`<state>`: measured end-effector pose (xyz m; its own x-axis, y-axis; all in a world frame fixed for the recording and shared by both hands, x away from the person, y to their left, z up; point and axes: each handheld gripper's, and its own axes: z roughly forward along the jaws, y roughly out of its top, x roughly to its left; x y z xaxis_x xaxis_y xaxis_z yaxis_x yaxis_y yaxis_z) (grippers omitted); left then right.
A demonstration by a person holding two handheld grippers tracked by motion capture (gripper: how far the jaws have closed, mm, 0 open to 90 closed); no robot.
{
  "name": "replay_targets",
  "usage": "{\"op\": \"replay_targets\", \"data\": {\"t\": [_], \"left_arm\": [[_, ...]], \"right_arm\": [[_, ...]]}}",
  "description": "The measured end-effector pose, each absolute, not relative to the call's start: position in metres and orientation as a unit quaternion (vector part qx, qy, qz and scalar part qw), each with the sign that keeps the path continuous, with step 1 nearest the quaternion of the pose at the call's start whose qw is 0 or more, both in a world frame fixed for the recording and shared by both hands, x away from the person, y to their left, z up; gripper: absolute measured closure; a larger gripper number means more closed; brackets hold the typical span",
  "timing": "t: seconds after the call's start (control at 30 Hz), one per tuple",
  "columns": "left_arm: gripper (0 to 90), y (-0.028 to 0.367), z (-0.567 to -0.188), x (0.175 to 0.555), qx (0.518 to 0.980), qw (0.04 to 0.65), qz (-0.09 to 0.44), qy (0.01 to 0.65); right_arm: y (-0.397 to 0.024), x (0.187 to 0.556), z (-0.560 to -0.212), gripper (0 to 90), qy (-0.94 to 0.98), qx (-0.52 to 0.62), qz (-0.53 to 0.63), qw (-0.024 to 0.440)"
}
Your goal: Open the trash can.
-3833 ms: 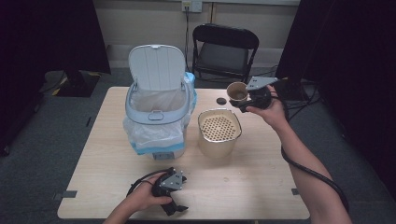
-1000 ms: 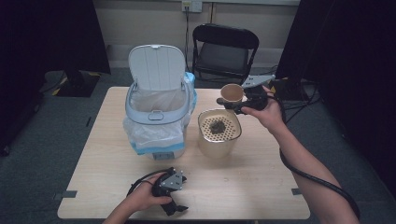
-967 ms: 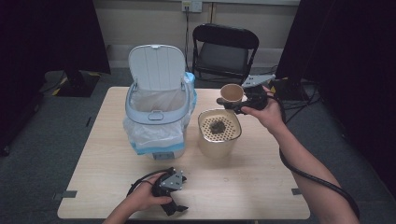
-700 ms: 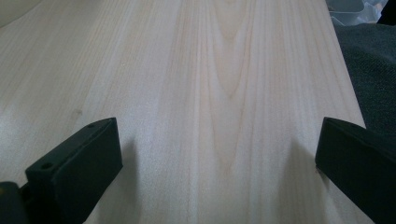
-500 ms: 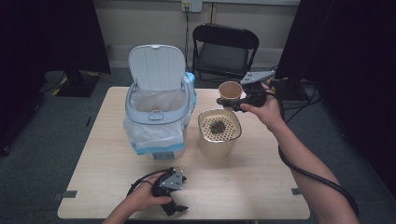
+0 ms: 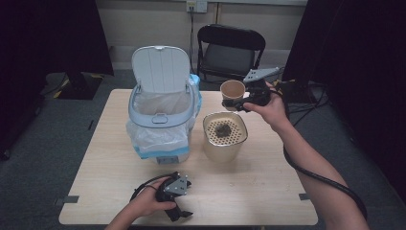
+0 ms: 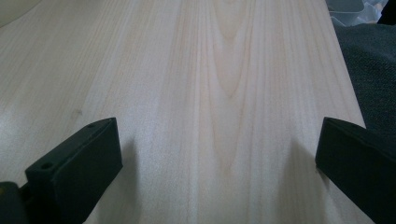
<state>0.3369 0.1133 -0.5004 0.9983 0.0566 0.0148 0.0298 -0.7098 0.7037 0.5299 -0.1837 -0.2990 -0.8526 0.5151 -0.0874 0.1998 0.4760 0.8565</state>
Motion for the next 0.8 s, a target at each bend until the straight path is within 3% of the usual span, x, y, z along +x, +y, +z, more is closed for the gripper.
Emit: {"op": "replay_targets", "data": {"t": [0.8], "left_arm": [[0.0, 0.114, -0.500, 0.337, 0.925, 0.378, 0.026, 0.021]], "right_arm": [[-0.169, 0.530, -0.282, 27.2, 0.844, 0.197, 0.472, 0.162]]}}
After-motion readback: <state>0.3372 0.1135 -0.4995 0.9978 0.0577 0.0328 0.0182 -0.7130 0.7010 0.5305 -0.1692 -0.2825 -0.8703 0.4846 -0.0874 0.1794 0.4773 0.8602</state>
